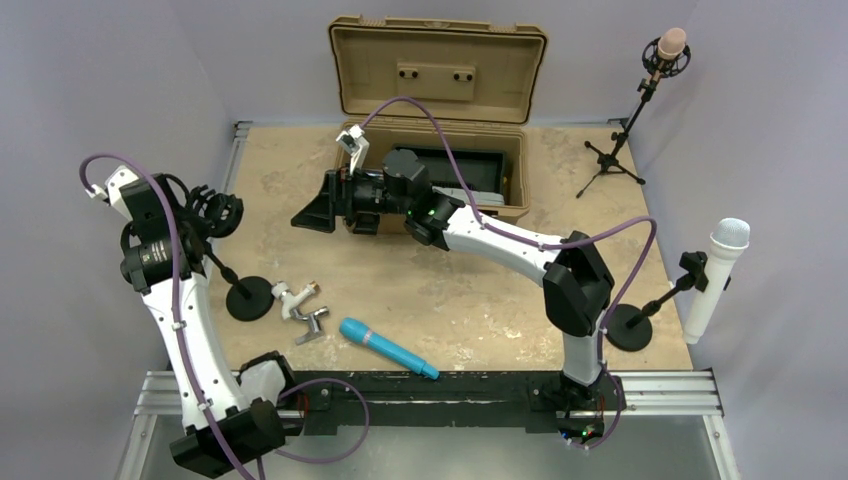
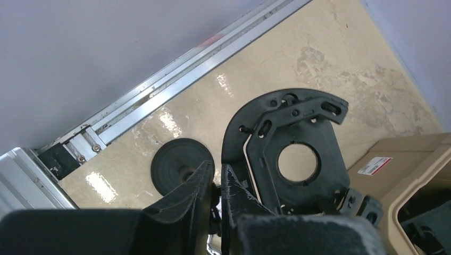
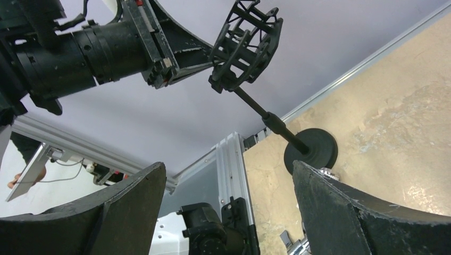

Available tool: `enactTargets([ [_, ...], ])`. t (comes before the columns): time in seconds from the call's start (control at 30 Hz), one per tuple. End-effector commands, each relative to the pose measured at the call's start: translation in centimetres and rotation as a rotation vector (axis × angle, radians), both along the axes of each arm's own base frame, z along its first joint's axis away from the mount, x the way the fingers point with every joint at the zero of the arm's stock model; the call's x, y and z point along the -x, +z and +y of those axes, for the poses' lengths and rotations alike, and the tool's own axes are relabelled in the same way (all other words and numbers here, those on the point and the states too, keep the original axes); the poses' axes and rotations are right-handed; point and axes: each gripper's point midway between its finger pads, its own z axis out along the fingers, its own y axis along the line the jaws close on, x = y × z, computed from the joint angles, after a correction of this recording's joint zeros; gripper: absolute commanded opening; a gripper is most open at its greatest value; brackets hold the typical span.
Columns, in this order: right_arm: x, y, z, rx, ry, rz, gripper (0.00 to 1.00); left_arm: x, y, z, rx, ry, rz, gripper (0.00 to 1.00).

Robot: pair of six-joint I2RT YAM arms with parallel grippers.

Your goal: Remove the microphone from the stand

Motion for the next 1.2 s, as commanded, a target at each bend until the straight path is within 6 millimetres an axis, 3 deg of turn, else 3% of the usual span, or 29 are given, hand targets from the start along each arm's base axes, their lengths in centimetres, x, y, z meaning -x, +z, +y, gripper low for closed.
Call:
enactTargets([
  [0.0, -0.4, 2.7, 0.0, -0.062, -0.015, -0.041, 0.88, 2.5, -5.0, -0.3, 0.046, 0.006, 0.184, 0.08],
  [0.2, -0.5, 2.9, 0.3, -0.071, -0.012, -0.036, 0.87, 4.0, -7.4, -0.6, 0.062, 0.046, 0.222, 0.08],
  [0.5, -0.3, 2.6, 0.2, -0.067, -0.003, -0.039, 0.87, 3.8, -11.3, -0.5, 0.110, 0.072, 0.285, 0.08],
  [0.7, -0.3, 2.5, 0.2, -0.067, 0.000, -0.040, 0.87, 4.6, -12.5, -0.3, 0.105, 0.105, 0.308, 0.09],
  [0.8, -0.5, 2.2, 0.2, -0.053, -0.010, -0.048, 0.87, 4.4, -10.5, -0.1, 0.085, 0.106, 0.276, 0.12],
  [0.87, -0.9, 1.9, 0.1, -0.034, -0.032, -0.062, 0.87, 4.1, -7.7, -0.4, 0.070, 0.091, 0.208, 0.19],
  [0.93, -1.5, 1.7, -0.2, -0.006, -0.072, -0.091, 0.88, 3.2, -4.2, -1.2, 0.061, 0.040, 0.091, 0.43],
  [1.0, -2.3, 2.0, -0.8, 0.024, -0.128, -0.125, 0.89, 2.2, 0.1, -2.5, 0.033, -0.044, -0.057, 0.95],
  [1.03, -2.6, 2.3, -1.2, 0.034, -0.155, -0.141, 0.89, 2.0, 1.9, -3.2, 0.018, -0.084, -0.119, 1.00],
  [1.17, -3.3, 4.6, -3.3, 0.047, -0.253, -0.229, 0.91, 1.4, 8.4, -7.2, -0.013, -0.279, -0.348, 1.00],
])
